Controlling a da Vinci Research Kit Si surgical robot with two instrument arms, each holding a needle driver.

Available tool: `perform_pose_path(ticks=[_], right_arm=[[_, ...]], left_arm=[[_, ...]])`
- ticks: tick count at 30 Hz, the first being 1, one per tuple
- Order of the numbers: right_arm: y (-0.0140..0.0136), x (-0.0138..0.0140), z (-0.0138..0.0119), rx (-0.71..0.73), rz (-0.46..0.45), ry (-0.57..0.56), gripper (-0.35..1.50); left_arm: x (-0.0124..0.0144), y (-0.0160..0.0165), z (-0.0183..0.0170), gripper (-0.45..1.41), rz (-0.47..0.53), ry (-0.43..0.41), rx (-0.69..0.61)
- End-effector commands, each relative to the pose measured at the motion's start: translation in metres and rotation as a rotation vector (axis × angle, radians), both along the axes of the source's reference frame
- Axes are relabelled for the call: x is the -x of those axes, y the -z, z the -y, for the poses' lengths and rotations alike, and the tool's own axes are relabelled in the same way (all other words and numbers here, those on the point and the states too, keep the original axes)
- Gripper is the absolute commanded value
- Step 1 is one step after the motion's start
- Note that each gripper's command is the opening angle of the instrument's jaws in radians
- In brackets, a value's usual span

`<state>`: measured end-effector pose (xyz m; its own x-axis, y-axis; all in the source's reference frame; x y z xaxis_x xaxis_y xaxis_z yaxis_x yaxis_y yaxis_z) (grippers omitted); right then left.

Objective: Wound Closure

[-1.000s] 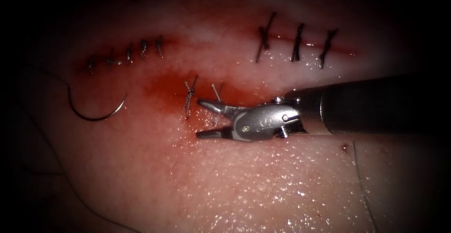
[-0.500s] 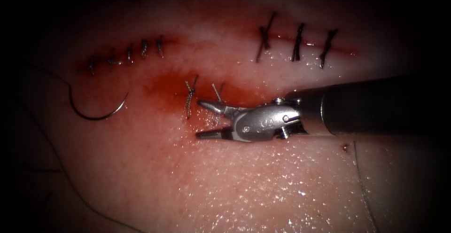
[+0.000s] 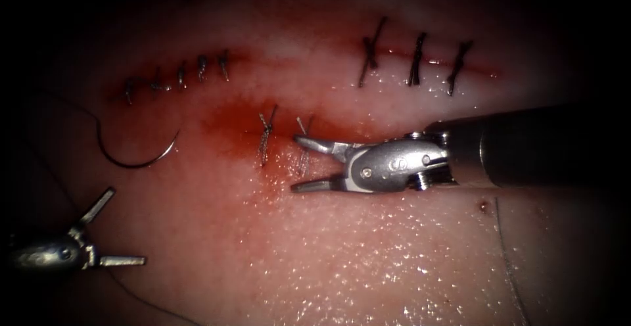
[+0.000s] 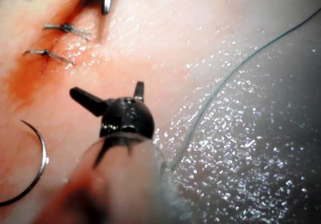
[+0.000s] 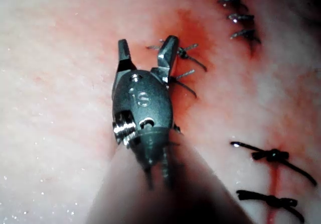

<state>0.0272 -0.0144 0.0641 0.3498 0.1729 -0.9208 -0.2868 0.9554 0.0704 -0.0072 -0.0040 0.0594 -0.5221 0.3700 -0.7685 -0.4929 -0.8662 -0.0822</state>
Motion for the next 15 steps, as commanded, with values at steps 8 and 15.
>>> perform_pose_path(ticks=[8, 15], right_arm=[[0.0021, 0.0039, -0.0007, -0.037, 0.071, -0.075, 0.79], [0.0023, 0.0047, -0.0006, -0.044, 0.092, -0.099, 0.76]], left_arm=[[0.0014, -0.0069, -0.0019, 0.89, -0.118, 0.046, -0.008], [0.0024, -0.0103, -0.0041, 0.78, -0.2, 0.114, 0.027]])
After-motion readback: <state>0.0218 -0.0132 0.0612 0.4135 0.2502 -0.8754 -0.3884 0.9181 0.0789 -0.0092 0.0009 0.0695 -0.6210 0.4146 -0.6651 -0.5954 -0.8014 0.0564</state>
